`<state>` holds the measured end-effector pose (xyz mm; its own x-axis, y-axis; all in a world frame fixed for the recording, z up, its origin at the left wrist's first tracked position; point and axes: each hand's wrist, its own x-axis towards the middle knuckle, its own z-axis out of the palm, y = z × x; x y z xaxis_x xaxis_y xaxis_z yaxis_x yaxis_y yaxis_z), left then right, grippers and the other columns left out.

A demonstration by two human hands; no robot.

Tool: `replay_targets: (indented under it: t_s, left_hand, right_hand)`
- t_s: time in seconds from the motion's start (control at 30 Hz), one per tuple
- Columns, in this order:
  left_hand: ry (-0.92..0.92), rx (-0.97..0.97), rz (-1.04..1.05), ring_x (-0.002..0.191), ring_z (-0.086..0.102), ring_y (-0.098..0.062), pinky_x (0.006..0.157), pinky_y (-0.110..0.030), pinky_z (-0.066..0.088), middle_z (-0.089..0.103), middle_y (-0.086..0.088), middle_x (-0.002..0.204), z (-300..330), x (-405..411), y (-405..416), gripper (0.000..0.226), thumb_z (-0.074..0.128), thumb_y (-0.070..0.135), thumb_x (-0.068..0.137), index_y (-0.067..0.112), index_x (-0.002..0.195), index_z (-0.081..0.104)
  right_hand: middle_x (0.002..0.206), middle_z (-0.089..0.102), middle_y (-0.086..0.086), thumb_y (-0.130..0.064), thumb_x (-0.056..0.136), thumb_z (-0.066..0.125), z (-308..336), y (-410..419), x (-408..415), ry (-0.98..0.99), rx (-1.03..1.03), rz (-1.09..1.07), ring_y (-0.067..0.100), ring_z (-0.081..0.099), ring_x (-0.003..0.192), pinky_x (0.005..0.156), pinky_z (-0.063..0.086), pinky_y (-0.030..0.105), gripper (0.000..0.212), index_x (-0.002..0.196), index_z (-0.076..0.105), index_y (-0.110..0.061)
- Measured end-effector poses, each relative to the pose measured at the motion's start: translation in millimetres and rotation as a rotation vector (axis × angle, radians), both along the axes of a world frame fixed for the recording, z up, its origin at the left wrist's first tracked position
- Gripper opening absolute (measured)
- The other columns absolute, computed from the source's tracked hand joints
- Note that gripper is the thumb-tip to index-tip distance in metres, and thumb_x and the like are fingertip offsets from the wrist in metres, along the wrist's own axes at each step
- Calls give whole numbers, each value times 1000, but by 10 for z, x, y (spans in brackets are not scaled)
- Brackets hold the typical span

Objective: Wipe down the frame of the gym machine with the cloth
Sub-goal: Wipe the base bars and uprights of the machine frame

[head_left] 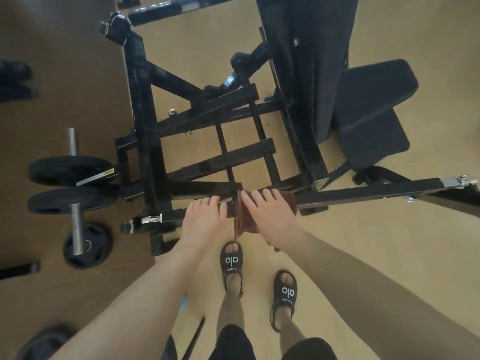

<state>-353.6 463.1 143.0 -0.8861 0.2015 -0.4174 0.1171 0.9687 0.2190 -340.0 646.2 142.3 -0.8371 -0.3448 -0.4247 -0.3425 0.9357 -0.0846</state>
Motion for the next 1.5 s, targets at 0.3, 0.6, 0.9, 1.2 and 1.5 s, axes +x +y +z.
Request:
replay_targets:
  t_s: [0.3, 0.6, 0.9, 1.2, 1.5]
  left_hand:
    - [-5, -156, 45, 85, 64, -19, 91, -38, 50, 64, 5, 87, -162, -162, 184, 14, 56, 28, 102, 21, 113, 60]
    - [54, -147, 145, 79, 66, -18, 99, -41, 47, 63, 6, 75, -199, -164, 227, 31, 40, 27, 108, 18, 103, 69]
    - [8, -324, -68, 89, 66, -14, 90, -35, 49, 56, 10, 85, -240, -169, 218, 38, 63, 22, 98, 19, 134, 54]
    - [73, -169, -91, 105, 63, -30, 91, -46, 53, 68, -5, 109, -66, -525, 921, 38, 29, 38, 107, 17, 115, 59]
    - [77, 59, -152, 49, 55, -5, 48, -24, 48, 55, 7, 57, -500, -480, 1770, 61, 17, 51, 107, 19, 79, 61]
  right_hand:
    - [127, 59, -1, -41, 97, 64, -216, 205, -222, 36, -185, 78, 20, 60, 114, 101, 46, 36, 47, 136, 46, -23]
    - [139, 57, 2, -53, 93, 59, -83, 2060, -53, -30, 192, -52, 24, 55, 125, 110, 41, 40, 60, 143, 46, -21]
    - [121, 60, 3, -50, 99, 56, -207, 301, -313, -27, -109, 177, 20, 62, 108, 94, 51, 34, 46, 131, 50, -18]
    - [119, 63, -2, -63, 91, 47, -159, 2310, -102, 14, -76, -16, 22, 61, 110, 97, 45, 36, 59, 137, 54, -27]
    - [122, 59, 5, -65, 90, 59, -222, 3080, 53, 31, 147, -159, 30, 56, 112, 103, 42, 46, 60, 130, 53, -21]
